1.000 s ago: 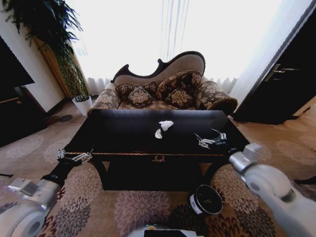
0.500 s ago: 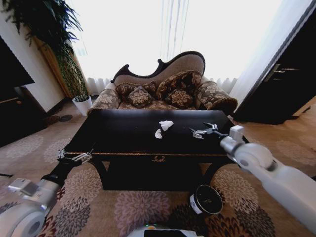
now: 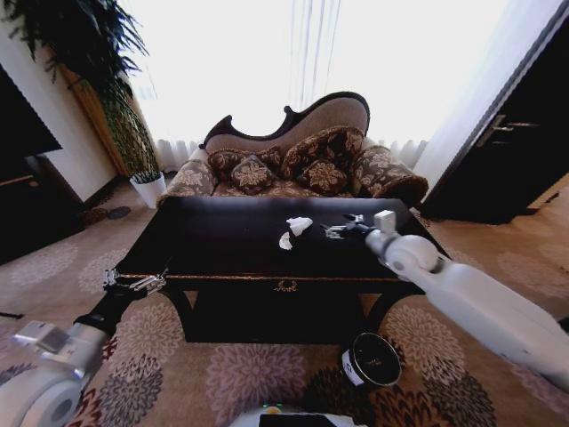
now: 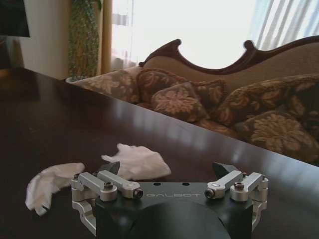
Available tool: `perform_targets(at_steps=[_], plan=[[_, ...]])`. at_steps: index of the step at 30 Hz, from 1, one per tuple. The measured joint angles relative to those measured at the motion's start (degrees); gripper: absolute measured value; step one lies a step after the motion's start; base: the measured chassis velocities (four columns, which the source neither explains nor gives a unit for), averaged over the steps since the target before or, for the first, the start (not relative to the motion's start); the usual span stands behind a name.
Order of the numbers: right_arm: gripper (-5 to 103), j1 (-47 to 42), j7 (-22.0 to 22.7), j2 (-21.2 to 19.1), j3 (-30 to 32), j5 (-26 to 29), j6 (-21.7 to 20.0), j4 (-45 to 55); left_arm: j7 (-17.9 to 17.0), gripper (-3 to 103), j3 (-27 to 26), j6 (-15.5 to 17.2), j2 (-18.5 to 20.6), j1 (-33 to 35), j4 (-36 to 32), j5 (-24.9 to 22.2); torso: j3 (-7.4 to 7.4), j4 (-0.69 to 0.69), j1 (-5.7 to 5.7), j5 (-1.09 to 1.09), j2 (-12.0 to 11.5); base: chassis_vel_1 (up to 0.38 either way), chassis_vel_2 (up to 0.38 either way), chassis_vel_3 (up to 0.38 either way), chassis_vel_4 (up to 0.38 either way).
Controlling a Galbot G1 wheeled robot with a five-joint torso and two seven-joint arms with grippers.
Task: Move to the front of the table and place the trash on the table into the trash bin.
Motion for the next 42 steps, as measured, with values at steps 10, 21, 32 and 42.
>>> perform_targets(at_steps=[10, 21, 32, 42], plan=[[100, 9.9, 1.0, 5.2, -9.2, 0.4, -1.1, -4.5, 0.0, 100, 0.0, 0.0, 0.0, 0.0, 0.0, 0.0, 0.00, 0.01, 0.00, 0.00, 0.0, 0.000, 0.000, 0.000, 0.000], [100, 12.7, 1.3, 9.8, -13.9, 0.3, -1.7, -7.9, 0.0, 100, 0.0, 0.0, 0.0, 0.0, 0.0, 0.0, 0.00, 0.01, -0.01, 0.00, 0.0, 0.000, 0.000, 0.000, 0.000], [100, 13.9, 0.4, 14.2, -15.8, -1.6, -1.4, -13.2, 0.0, 100, 0.0, 0.0, 0.0, 0.0, 0.0, 0.0, 0.00, 0.01, -0.01, 0.00, 0.0, 0.000, 0.000, 0.000, 0.000], [100, 11.0, -1.2, 14.4, -13.2, -1.4, -0.3, -15.3, 0.0, 100, 0.0, 0.0, 0.0, 0.0, 0.0, 0.0, 0.00, 0.00, -0.01, 0.01, 0.0, 0.000, 0.000, 0.000, 0.000]])
